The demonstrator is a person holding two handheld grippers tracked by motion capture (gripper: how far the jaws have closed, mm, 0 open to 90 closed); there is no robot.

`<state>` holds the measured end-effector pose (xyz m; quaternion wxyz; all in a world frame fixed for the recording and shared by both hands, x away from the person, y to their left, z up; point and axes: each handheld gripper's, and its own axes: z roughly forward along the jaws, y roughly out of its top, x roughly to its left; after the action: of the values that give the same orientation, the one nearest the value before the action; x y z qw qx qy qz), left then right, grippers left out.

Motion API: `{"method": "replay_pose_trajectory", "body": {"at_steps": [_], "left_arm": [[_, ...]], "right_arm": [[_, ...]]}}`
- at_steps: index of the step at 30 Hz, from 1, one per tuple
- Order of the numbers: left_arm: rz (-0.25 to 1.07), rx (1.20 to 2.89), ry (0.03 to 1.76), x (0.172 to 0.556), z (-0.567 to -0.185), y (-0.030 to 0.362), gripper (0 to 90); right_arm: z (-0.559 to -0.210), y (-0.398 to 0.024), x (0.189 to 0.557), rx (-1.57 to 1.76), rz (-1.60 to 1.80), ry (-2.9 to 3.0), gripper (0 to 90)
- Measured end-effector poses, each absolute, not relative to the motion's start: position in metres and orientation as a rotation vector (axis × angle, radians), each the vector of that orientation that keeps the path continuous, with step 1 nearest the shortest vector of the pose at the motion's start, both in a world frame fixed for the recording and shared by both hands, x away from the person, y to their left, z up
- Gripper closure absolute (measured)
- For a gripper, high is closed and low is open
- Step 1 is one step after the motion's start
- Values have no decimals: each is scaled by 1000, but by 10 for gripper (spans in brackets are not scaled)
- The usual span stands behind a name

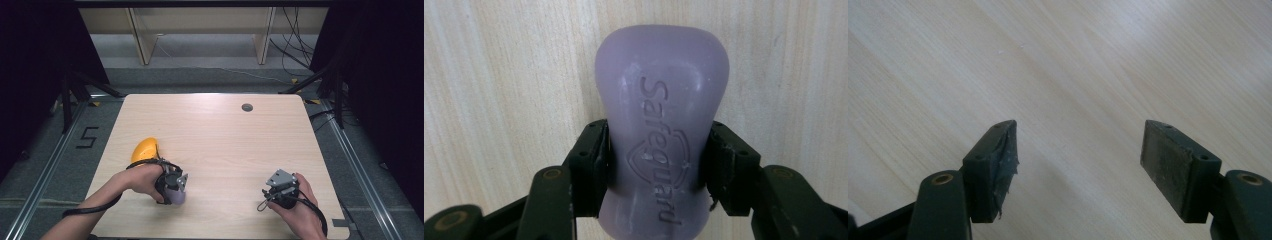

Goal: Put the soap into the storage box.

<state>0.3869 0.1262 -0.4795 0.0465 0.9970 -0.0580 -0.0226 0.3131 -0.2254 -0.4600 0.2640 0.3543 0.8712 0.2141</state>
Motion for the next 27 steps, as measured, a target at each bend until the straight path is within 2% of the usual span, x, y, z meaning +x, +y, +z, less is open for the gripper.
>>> {"method": "replay_pose_trajectory", "body": {"at_steps": [10, 12, 18, 19, 22, 23, 24, 25, 27], "left_arm": [[-60, 3056, 67, 379, -475, 129, 481], [-52, 3028, 222, 377, -474, 131, 482], [58, 2930, 543, 373, -467, 140, 483], [72, 2896, 691, 369, -467, 141, 483], [90, 2864, 781, 363, -470, 142, 486], [87, 2824, 846, 362, -470, 143, 486], [65, 2694, 1018, 362, -470, 146, 487], [17, 2642, 1101, 365, -470, 148, 487], [49, 2683, 1084, 366, -470, 150, 487]], "right_arm": [[-460, -226, 314, 949, 581, 2358, 317], [-460, -226, 313, 953, 580, 2360, 317], [-461, -226, 313, 954, 580, 2360, 318], [-461, -225, 312, 975, 584, 2356, 318], [-461, -225, 313, 972, 581, 2357, 319], [-461, -225, 313, 972, 581, 2357, 319], [-461, -225, 313, 974, 581, 2355, 319], [-461, -226, 314, 950, 577, 2357, 319], [-461, -225, 313, 959, 575, 2360, 319]]}}
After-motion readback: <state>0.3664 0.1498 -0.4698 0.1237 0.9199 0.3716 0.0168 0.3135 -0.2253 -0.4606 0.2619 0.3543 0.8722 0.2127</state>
